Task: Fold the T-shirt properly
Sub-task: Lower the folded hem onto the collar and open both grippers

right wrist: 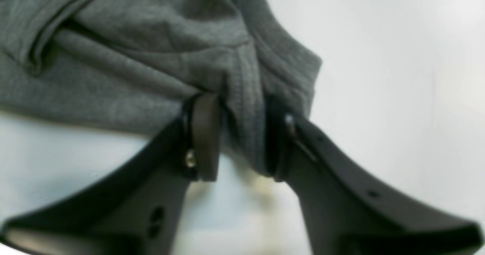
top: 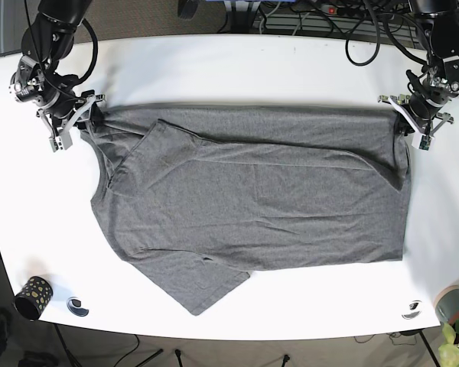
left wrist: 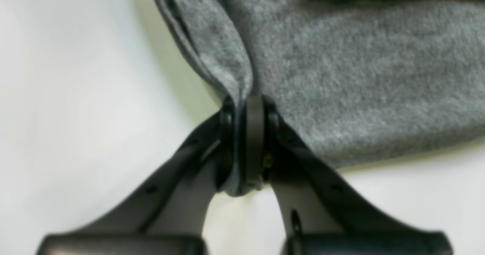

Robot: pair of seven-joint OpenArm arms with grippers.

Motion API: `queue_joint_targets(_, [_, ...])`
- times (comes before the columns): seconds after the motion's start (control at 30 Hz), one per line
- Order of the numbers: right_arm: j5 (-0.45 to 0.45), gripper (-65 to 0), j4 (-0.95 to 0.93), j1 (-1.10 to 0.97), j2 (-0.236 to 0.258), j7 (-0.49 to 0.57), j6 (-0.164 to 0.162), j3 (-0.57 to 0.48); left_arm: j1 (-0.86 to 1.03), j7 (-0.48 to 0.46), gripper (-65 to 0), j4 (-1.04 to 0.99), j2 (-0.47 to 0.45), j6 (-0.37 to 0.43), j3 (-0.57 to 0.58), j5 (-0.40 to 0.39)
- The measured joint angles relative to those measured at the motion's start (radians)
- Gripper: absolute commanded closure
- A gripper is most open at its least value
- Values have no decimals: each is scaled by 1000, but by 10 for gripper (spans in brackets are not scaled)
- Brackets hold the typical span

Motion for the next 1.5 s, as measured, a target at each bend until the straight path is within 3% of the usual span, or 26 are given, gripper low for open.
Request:
queue_joint_targets(0.2, [-2,-89,51,-13,20,-8,0,0,0,0,0,0,-1,-76,-2,1])
queue_joint_targets(0.43, [-4,-89,51,-34,70,-2,0,2,15,0,0,-1,-2,-89,-45,0])
queue_joint_targets(0.83, [-1,-87,66,-100,65,6,0,3,68,-14,0,6,-2,-89,-60,-15])
queue_joint_targets(1.17, [-4,-87,171,-267,62,4,-5,76,193,1,0,102,-3,-89,-99,2])
queue_joint_targets(1.27, [-3,-94,199,-309,33,-4,-5,101,219,24,0,130,-2,-89,-99,-4])
queue_joint_targets(1.33, [-4,-95,228,-332,10,-10,-5,115,226,52,-31,143,-3,-89,-100,-5])
queue_joint_targets(1.4, [-3,-114,267,-356,-6,-9,-4,116,231,78,-101,159,-3,-89,-100,-3])
queue_joint_targets(1.5, [-4,-227,314,-366,-27,-9,1,115,243,88,-194,178,-2,-89,-101,-3])
